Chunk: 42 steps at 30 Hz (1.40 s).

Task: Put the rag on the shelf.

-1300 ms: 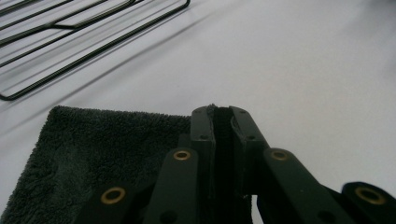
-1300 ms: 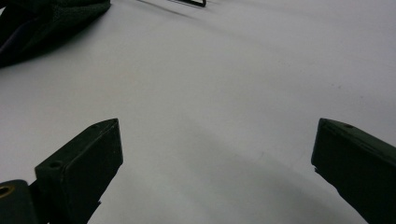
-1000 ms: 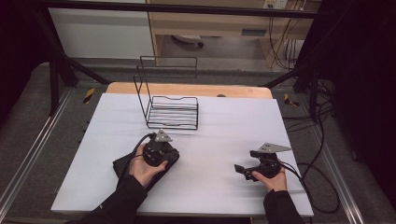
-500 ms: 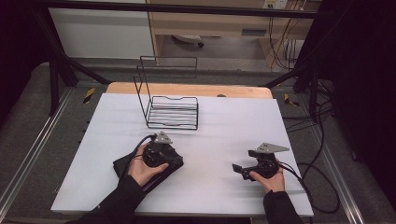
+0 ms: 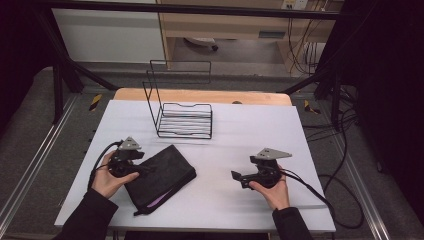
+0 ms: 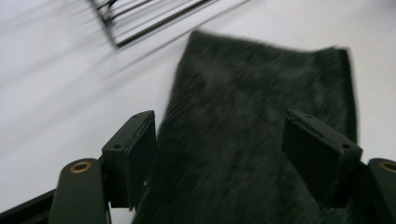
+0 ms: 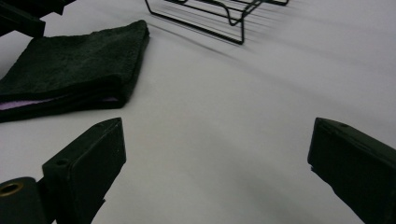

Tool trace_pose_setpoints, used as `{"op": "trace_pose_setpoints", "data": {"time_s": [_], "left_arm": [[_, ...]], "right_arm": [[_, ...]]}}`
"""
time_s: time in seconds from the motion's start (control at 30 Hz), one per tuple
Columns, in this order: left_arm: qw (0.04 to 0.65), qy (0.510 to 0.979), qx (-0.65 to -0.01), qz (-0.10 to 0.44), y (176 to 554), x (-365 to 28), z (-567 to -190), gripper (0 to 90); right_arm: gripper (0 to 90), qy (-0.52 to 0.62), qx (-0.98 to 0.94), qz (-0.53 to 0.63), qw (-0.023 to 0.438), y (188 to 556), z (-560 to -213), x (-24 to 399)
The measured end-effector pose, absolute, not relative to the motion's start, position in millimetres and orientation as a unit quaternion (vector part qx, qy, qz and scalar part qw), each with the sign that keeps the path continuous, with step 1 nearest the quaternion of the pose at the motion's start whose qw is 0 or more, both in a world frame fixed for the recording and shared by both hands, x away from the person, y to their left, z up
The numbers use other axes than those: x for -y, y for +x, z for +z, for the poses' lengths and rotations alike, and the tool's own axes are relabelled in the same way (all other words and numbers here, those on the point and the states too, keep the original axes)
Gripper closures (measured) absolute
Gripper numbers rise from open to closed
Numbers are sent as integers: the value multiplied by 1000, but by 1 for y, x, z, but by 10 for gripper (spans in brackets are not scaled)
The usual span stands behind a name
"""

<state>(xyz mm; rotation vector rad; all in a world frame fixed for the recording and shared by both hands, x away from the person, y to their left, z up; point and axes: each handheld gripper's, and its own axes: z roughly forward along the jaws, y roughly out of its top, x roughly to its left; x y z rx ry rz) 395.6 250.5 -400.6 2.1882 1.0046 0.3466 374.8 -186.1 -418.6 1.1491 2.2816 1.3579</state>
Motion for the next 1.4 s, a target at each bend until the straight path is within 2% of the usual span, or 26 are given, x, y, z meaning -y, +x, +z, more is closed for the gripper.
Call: {"op": "trace_pose_setpoints", "data": {"time_s": [0.1,0.2,0.43,0.63,0.83,0.97,1.17,1.23,1.3,1.33,1.4], "left_arm": [[347,836,-404,128,394,-273,-410,262],[344,834,-412,124,393,-283,-416,320],[337,829,-432,116,392,-301,-425,498],[336,832,-433,87,389,-310,-435,573],[333,838,-426,75,386,-312,-435,620],[327,844,-418,77,385,-310,-434,649],[318,847,-419,78,384,-308,-433,684],[317,849,-415,79,383,-307,-433,736],[316,849,-416,77,383,-307,-432,764],[318,848,-419,75,383,-307,-431,796],[316,847,-422,71,384,-307,-431,808]], "right_arm": [[44,396,-787,459,116,377,-415,158],[54,394,-789,457,112,380,-414,144],[182,396,-793,455,87,396,-416,82],[297,406,-797,438,88,403,-436,49],[380,414,-805,414,88,403,-450,43],[486,421,-805,411,74,401,-453,41],[585,434,-800,410,57,399,-455,39],[694,436,-796,417,44,397,-456,38],[712,437,-795,418,42,396,-456,37],[759,437,-795,419,34,397,-456,38],[795,438,-794,420,29,397,-454,38]]}}
